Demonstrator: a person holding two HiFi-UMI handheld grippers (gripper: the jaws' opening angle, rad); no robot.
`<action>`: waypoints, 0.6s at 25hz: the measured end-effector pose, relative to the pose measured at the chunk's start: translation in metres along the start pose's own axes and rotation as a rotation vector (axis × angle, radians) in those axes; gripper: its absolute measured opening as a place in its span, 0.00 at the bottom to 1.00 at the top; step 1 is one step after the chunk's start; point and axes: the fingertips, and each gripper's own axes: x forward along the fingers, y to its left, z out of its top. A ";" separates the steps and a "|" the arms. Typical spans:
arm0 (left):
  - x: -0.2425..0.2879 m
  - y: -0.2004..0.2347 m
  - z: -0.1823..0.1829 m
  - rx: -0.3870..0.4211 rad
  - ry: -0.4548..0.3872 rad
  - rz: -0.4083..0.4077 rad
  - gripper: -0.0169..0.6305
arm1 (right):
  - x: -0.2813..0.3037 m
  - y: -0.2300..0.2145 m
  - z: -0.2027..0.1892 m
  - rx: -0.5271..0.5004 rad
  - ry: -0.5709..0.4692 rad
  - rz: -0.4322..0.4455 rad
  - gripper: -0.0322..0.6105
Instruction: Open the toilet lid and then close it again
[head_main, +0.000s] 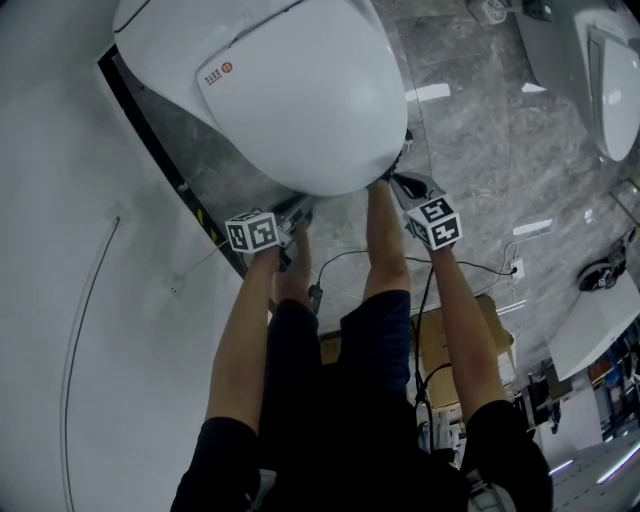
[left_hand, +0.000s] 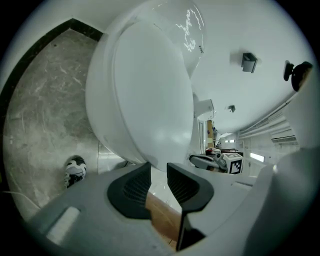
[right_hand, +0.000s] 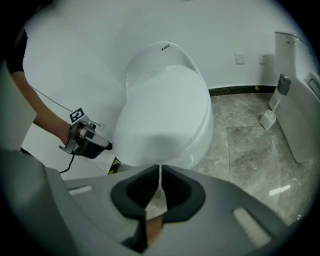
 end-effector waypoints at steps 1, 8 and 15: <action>0.001 0.000 0.001 0.003 0.003 0.004 0.18 | 0.000 0.000 0.001 -0.002 -0.002 0.000 0.08; -0.009 -0.006 0.000 -0.020 -0.041 -0.023 0.10 | -0.007 0.003 0.003 -0.005 -0.011 0.005 0.08; -0.022 -0.020 -0.001 -0.030 -0.048 -0.059 0.09 | -0.022 0.011 0.010 0.058 -0.054 0.040 0.10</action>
